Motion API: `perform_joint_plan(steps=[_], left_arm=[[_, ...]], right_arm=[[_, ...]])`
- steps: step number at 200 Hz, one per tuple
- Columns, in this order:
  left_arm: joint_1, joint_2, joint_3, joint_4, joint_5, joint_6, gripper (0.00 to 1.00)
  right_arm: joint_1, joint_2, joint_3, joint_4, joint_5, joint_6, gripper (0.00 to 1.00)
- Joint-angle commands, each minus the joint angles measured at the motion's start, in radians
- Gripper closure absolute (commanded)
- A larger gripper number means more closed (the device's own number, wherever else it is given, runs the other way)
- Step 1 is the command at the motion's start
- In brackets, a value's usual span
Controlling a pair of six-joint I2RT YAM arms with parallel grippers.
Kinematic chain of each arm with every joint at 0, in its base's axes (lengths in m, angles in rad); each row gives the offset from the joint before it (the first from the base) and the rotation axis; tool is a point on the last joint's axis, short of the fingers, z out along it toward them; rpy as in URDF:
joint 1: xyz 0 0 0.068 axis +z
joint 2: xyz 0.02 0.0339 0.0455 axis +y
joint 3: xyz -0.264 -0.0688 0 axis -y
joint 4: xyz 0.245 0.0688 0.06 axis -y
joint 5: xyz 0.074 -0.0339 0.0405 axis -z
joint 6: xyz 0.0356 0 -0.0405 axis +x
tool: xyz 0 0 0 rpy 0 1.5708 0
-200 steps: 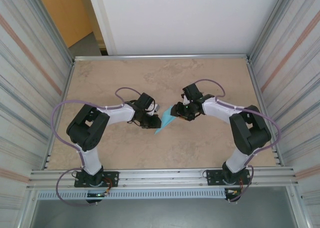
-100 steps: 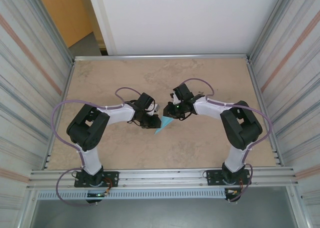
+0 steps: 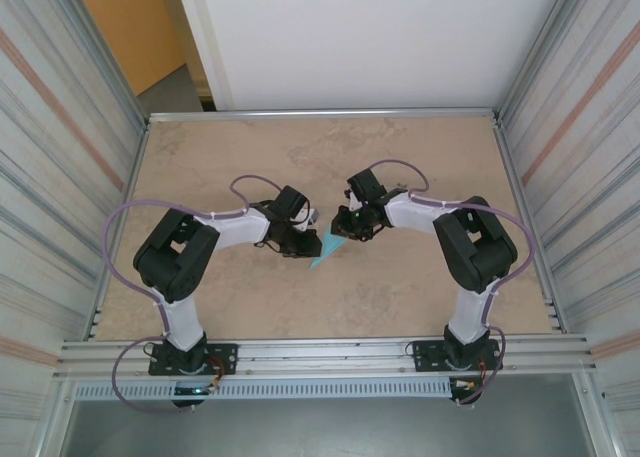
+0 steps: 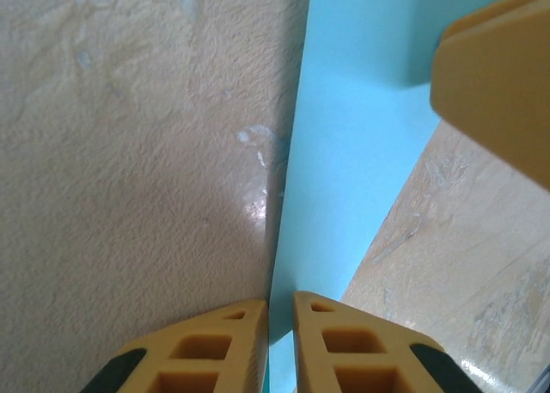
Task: Fold a paper plane with a square sheet of paper (pick it up from the middle)
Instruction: Fold the wing for the fifth time at the center of the table.
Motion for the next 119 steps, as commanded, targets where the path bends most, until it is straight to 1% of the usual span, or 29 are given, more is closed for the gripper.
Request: perform_joint_plan(steps=[1,119], left_arm=[[-0.021,0.101,-0.023,0.014,-0.022,-0.002,0.84],[-0.021,0.115,-0.016,0.006,-0.019,-0.003,0.86]], right_arm=[[-0.008,0.024,0.014,-0.028,0.024,0.02,0.81],[-0.019,0.041,-0.001,-0.028,0.038,0.041,0.83]])
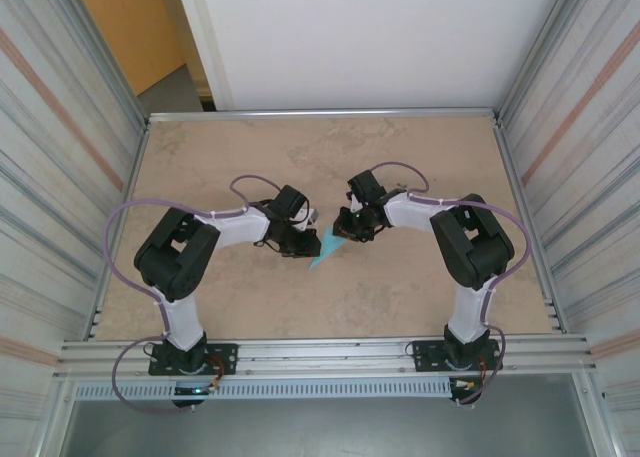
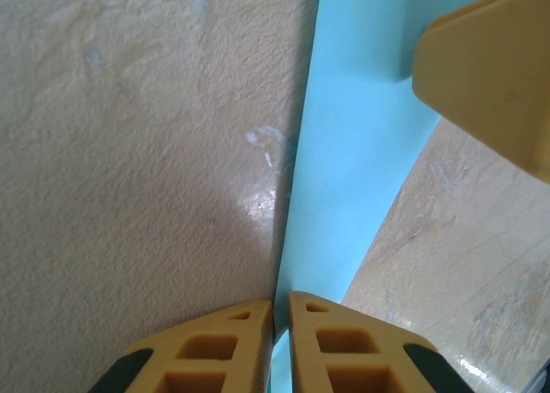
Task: Fold a paper plane with a square sheet of paper (pick it up from the middle)
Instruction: Fold the wing for the fifth time at the center of the table.
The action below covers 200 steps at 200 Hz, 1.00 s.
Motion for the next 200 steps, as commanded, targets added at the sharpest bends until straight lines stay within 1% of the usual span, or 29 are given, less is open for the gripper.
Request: perform_joint_plan(steps=[1,50,115,135,150,182,200], left_arm=[[-0.027,0.107,-0.024,0.018,-0.029,-0.003,0.86],[-0.026,0.111,-0.027,0.015,-0.033,-0.006,0.87],[-0.023,0.101,-0.023,0.013,-0.027,-0.014,0.87],[-0.022,0.061,-0.013,-0.001,-0.031,-0.019,0.87],[-0.022,0.003,-0.004,-0.009,-0.041,-0.026,0.86],[-0.021,-0.113,-0.002,-0.008,-0.085,-0.043,0.81],[-0.021,-0.148,-0.006,0.006,-0.076,-0.059,0.8]], right_arm=[[-0.009,0.015,-0.002,-0.027,0.028,0.019,0.83],[-0.013,0.02,-0.021,-0.026,0.041,0.026,0.84],[-0.021,0.023,-0.1,0.008,0.052,0.025,0.84],[-0.024,0.02,-0.124,0.016,0.06,0.017,0.84],[-0.025,0.019,-0.139,0.017,0.067,0.003,0.84],[-0.028,0.016,-0.165,0.026,0.076,-0.024,0.84],[-0.029,0.015,-0.173,0.032,0.077,-0.029,0.85]])
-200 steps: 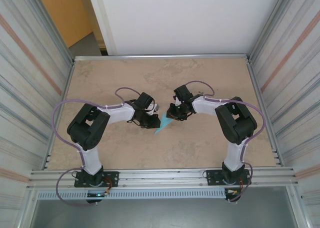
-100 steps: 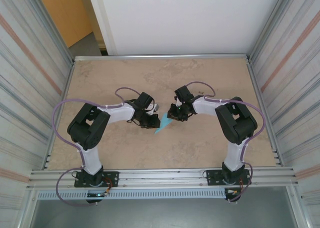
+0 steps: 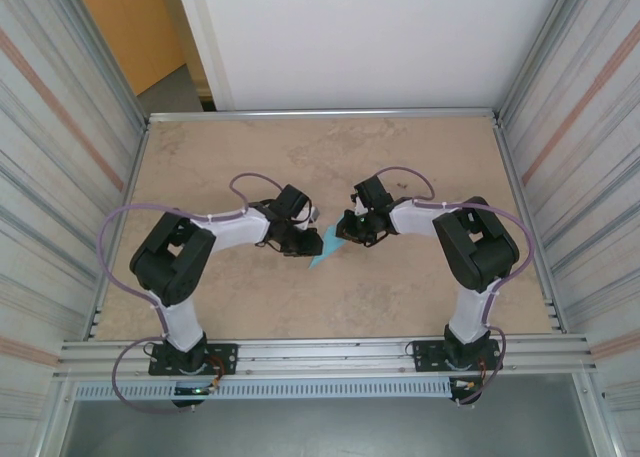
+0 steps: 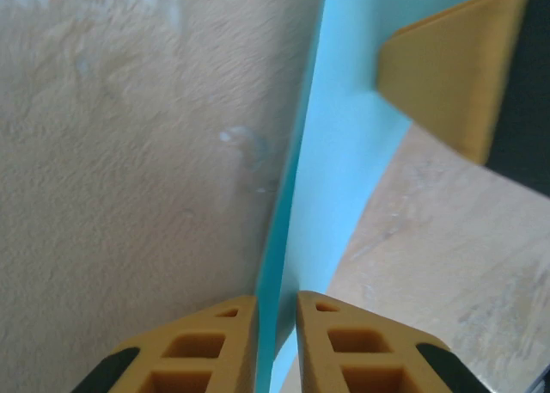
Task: Fold a paper plane with a square sheet of paper (pick it up from the middle)
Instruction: Fold the wing for the fifth time at the center of the table.
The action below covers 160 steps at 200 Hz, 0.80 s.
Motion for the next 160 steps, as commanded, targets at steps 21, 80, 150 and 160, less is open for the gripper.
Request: perform_joint_plan(steps=[21,80,150,160], left_arm=[[-0.004,-0.084,-0.005,0.032,0.011,-0.042,0.8],[-0.023,-0.001,0.024,0.088,0.132,-0.052,0.88],[-0.006,0.091,0.063,0.114,0.147,-0.047,0.89],[-0.003,0.094,0.062,0.113,0.14,-0.035,0.89]], right_arm=[[-0.01,0.046,-0.063,-0.108,0.089,-0.029,0.85],[-0.011,0.059,-0.061,-0.11,0.087,-0.022,0.86],[-0.016,0.072,-0.058,-0.118,0.082,-0.016,0.86],[-0.016,0.072,-0.058,-0.118,0.08,-0.016,0.86]])
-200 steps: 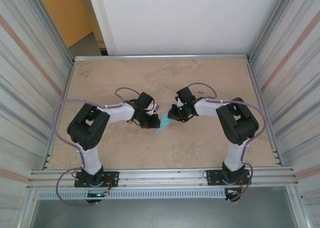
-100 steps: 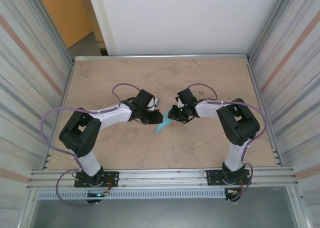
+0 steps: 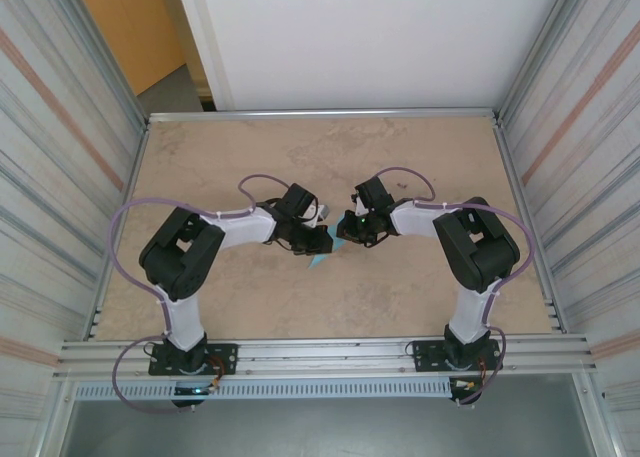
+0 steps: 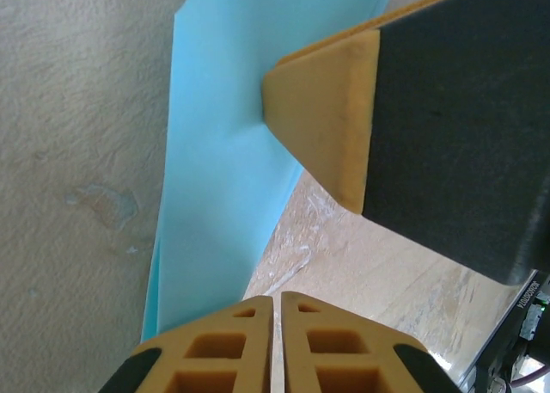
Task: Fold a paper plane with a square sheet of paper (pick it up from the middle)
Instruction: Fold the wing for the fifth time at the center of the table.
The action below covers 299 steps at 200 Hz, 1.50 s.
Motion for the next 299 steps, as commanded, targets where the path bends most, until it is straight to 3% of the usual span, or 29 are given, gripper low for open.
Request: perform_joint_plan(steps=[1,162,299], left_arm=[[0.012,0.015,0.028,0.013,0.011,0.013,0.89],[0.033,0.09,0.014,-0.096,0.022,0.128,0.93],[0.046,-0.038,-0.204,-0.171,-0.023,0.199,0.95]], right_arm=[[-0.012,0.074,-0.05,-0.135,0.084,-0.015,0.86],[-0.021,0.129,-0.051,-0.178,0.108,-0.036,0.87],[-0.038,0.137,-0.071,-0.194,0.125,-0.047,0.87]])
